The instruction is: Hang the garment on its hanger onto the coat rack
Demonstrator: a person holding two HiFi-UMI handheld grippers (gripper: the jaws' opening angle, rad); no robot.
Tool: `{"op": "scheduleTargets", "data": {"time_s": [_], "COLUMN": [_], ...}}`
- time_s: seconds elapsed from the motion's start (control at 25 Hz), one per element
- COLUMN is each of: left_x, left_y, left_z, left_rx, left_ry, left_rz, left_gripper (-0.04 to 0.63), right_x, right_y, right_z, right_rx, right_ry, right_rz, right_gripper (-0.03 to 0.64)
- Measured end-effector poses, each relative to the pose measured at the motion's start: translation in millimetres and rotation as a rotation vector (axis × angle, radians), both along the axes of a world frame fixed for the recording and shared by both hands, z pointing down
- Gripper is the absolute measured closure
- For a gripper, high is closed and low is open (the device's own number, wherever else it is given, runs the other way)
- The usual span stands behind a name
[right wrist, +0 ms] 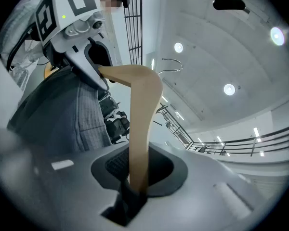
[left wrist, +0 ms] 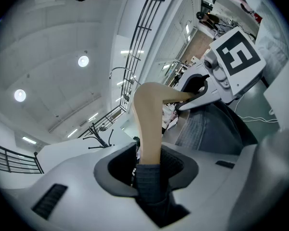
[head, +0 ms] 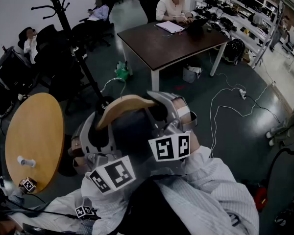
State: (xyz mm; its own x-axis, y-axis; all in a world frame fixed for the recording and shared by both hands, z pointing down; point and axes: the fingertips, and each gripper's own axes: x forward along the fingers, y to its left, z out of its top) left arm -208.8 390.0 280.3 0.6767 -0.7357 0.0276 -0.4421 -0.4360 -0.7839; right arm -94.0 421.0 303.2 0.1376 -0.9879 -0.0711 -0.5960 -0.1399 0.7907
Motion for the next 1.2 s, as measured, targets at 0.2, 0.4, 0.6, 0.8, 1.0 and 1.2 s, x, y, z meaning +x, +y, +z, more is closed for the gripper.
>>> {"op": "scheduleTargets", "data": {"time_s": [0.2, 0.4, 0.6, 0.8, 1.0, 1.2], "left_x": [5.9, 8.0, 6.5, 11.2, 28.2, 50.7], "left_y": [-0.4, 0.1, -5.4, -23.6, -75.4, -162.6], "left_z": [-5.1, -4.0, 5.2, 17.8, 24.2, 28.1], "left_rx": [0.014, 0.004, -0.008, -0.044, -0.065, -0.074], "left_ry": [-0.002, -0.001, 0.003, -0.004, -0.017, -0.018], "left_rz": [0.007, 0.013, 0.014, -0.006, -0.018, -0.030], "left_gripper": [0.477, 0.477, 0.477, 0.477, 0.477, 0.477], "right_x": [5.7, 7.5, 5.9, 11.4, 28.7, 51.8], "right_y": [0.5, 1.6, -3.6, -22.8, -75.5, -163.1], "right_z": [-3.9, -3.6, 4.2, 15.1, 22.1, 26.0], "right_rx": [0.010, 0.002, 0.001, -0.014, -0.029, -0.044], "right_ry": [-0.004, -0.001, -0.010, -0.024, -0.036, -0.037], "right_rz": [0.010, 0.011, 0.004, -0.013, -0.025, -0.033], "right_gripper": [0.554, 0.554, 0.549, 0.543, 0.541, 0.541]}}
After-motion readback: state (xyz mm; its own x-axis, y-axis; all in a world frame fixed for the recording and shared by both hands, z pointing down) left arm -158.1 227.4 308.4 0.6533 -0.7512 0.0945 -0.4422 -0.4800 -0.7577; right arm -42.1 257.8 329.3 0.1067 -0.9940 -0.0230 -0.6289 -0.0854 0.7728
